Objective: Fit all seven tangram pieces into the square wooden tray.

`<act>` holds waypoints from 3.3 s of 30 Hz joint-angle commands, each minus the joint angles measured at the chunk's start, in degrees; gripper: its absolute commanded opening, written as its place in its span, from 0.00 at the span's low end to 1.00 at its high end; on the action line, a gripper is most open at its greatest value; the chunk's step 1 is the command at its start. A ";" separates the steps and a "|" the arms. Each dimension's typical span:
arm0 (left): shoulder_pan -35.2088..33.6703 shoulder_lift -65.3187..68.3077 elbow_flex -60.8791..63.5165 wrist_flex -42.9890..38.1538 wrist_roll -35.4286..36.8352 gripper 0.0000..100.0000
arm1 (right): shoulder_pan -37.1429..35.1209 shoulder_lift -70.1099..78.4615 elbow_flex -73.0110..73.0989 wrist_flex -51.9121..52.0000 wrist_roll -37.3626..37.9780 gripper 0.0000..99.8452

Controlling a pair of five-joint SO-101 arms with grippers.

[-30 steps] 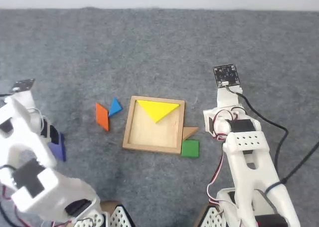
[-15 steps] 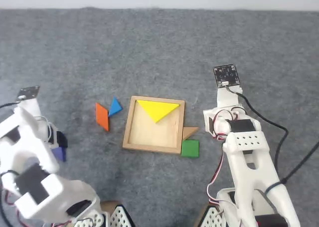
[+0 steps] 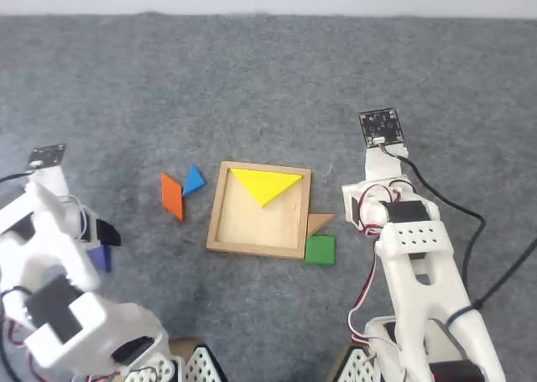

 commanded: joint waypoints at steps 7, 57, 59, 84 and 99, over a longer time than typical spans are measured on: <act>-1.41 1.49 -3.03 -0.97 -1.41 0.29 | -0.13 -2.33 -0.62 -0.04 0.53 0.06; 0.44 1.58 0.57 -1.41 7.56 0.19 | -0.13 -2.33 -0.62 -0.04 0.53 0.06; 0.44 1.58 0.57 -1.41 7.56 0.17 | -0.13 -2.33 -0.62 -0.04 0.53 0.06; 0.53 0.88 0.31 1.58 7.47 0.17 | -0.13 -2.33 -0.62 -0.04 0.53 0.06; 0.53 0.88 0.31 0.62 7.56 0.14 | -0.13 -2.33 -0.62 -0.04 0.53 0.06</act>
